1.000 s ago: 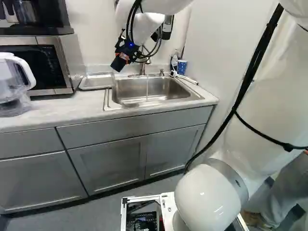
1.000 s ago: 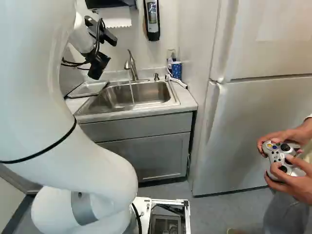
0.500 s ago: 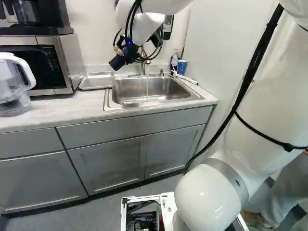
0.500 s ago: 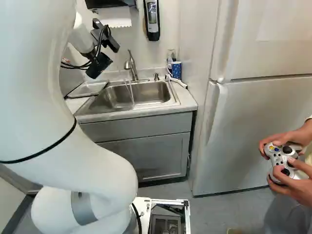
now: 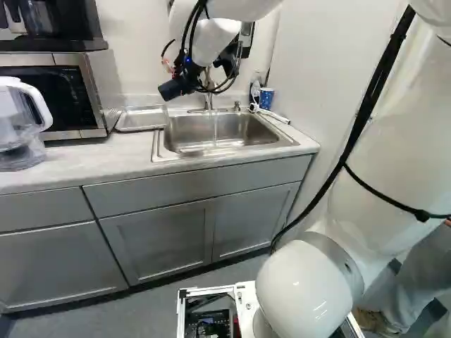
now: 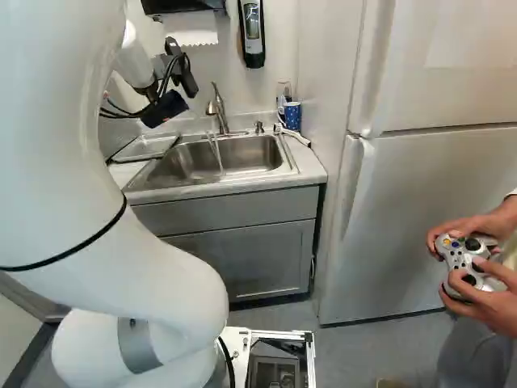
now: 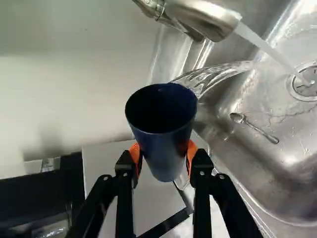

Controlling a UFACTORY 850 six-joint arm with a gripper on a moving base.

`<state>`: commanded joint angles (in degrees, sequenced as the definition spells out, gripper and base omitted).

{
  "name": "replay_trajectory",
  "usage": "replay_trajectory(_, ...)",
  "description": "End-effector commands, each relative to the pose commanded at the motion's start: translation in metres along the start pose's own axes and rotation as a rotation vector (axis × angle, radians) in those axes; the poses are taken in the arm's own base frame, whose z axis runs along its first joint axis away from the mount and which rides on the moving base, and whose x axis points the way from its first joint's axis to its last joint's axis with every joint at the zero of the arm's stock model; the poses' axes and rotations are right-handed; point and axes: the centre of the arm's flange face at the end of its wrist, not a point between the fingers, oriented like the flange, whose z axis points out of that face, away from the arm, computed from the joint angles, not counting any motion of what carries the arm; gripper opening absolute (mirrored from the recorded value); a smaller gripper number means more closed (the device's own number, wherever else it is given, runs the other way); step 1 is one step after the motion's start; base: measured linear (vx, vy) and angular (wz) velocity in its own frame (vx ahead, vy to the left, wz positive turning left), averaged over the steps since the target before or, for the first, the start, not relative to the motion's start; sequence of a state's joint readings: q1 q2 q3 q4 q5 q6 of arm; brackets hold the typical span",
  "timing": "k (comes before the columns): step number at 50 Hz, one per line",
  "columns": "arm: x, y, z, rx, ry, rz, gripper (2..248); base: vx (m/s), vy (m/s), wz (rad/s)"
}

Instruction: Rinse the cup and place it in the tray

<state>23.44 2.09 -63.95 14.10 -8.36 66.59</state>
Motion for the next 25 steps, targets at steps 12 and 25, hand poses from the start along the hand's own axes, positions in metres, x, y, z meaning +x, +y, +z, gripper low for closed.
replay_trajectory(12, 0.0, 0.0, 0.0, 0.0, 0.0, 0.126, 111, 0.0, 0.0, 0.0)
replay_trajectory(25, 0.0, 0.0, 0.0, 0.0, 0.0, 0.263, 111, 0.0, 0.0, 0.0)
